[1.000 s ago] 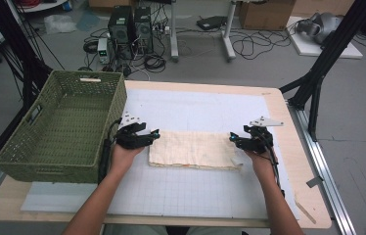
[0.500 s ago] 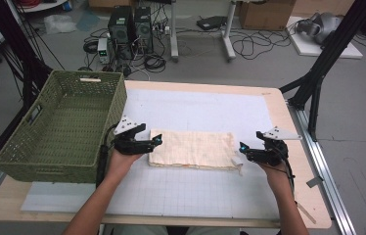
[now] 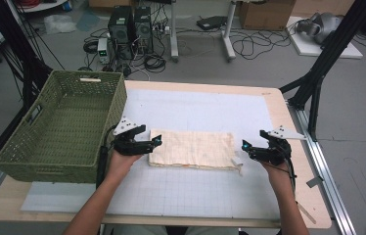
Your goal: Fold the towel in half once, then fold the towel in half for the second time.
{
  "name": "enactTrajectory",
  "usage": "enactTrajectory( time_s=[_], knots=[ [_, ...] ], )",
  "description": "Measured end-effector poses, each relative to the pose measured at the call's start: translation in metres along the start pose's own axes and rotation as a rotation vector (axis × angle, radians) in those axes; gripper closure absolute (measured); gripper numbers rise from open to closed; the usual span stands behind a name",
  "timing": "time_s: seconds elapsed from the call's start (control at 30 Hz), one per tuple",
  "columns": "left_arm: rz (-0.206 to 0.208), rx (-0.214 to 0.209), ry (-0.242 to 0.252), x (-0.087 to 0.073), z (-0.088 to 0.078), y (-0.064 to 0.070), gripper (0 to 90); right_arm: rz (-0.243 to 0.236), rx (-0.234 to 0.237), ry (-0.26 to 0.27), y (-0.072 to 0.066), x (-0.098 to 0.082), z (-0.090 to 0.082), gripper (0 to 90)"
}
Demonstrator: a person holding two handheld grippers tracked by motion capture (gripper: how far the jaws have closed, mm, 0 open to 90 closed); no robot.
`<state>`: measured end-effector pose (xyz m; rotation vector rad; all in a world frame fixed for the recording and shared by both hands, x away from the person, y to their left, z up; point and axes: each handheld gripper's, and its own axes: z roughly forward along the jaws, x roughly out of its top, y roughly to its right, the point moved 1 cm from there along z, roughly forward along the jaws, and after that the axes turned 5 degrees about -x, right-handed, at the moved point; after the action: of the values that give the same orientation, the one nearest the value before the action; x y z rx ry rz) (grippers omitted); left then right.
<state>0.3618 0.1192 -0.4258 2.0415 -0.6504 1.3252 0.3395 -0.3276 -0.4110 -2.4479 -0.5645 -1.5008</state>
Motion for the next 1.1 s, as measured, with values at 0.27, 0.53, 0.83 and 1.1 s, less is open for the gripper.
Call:
enactTrajectory(
  time_s=[0.27, 0.53, 0.83, 1.1],
  knots=[
    [-0.017, -0.010, 0.012, 0.000, 0.000, -0.001, 19.6, -0.008, 0.011, -0.022, 0.000, -0.001, 0.004, 13.3],
    [-0.051, 0.006, 0.002, 0.002, 0.005, -0.007, 21.1, -0.012, 0.029, -0.034, -0.001, -0.001, 0.006, 12.7],
    [-0.070, 0.034, -0.014, 0.015, 0.016, -0.015, 20.5, -0.031, 0.043, -0.040, -0.005, -0.001, 0.007, 12.3],
    [-0.079, 0.067, -0.059, 0.027, 0.036, -0.029, 21.5, -0.016, 0.052, -0.032, -0.003, -0.001, 0.007, 12.2]
  ],
)
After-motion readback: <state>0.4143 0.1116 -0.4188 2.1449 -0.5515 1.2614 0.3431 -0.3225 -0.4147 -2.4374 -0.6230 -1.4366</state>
